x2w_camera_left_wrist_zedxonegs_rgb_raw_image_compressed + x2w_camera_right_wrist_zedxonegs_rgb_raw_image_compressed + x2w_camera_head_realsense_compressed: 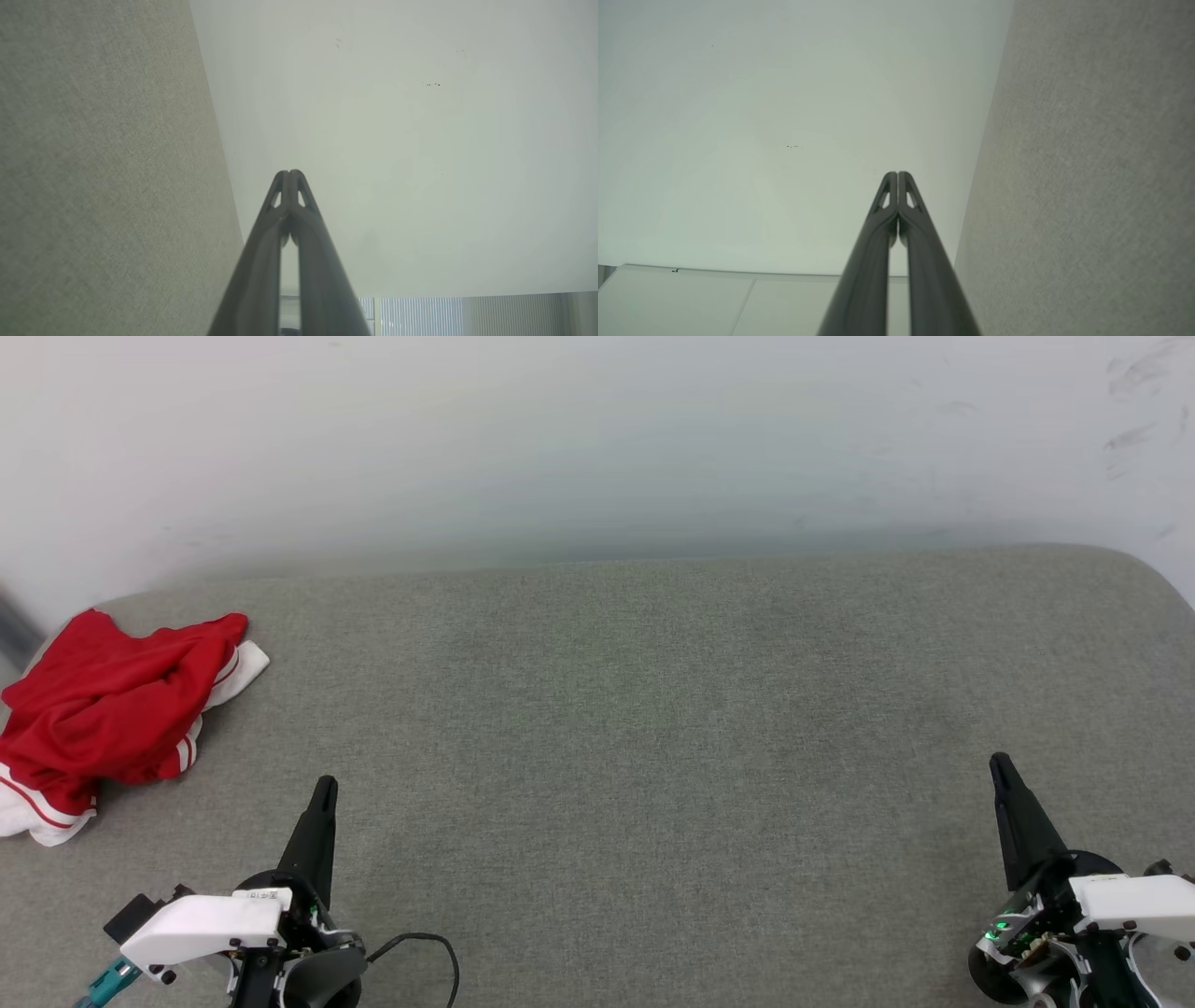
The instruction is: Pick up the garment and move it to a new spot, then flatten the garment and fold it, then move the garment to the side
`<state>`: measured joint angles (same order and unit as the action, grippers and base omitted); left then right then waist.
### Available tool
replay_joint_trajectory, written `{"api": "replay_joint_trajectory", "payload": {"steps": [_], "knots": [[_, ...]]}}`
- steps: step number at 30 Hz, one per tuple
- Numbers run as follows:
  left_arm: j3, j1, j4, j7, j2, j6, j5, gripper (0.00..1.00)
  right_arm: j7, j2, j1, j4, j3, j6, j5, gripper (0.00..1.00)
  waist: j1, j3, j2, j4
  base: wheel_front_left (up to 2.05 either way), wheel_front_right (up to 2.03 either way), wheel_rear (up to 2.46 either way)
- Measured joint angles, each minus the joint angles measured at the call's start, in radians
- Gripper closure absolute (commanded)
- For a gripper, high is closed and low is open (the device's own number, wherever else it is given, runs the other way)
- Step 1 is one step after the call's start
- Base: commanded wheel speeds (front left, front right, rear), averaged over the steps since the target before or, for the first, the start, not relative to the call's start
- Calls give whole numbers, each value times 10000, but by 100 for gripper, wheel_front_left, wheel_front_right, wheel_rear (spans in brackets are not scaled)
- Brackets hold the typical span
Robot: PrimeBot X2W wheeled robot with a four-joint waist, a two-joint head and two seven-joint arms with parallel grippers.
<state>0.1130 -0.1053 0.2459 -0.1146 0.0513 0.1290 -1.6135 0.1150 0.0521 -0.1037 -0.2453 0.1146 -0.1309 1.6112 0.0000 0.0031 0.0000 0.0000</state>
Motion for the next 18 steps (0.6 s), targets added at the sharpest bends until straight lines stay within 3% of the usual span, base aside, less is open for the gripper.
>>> {"api": "replay_joint_trajectory", "payload": {"steps": [18], "knots": [[0, 0, 0, 0, 0, 0, 0, 100, 0, 0, 0, 0, 0, 0, 0, 100, 0, 0, 0, 0, 0, 0, 0]]}}
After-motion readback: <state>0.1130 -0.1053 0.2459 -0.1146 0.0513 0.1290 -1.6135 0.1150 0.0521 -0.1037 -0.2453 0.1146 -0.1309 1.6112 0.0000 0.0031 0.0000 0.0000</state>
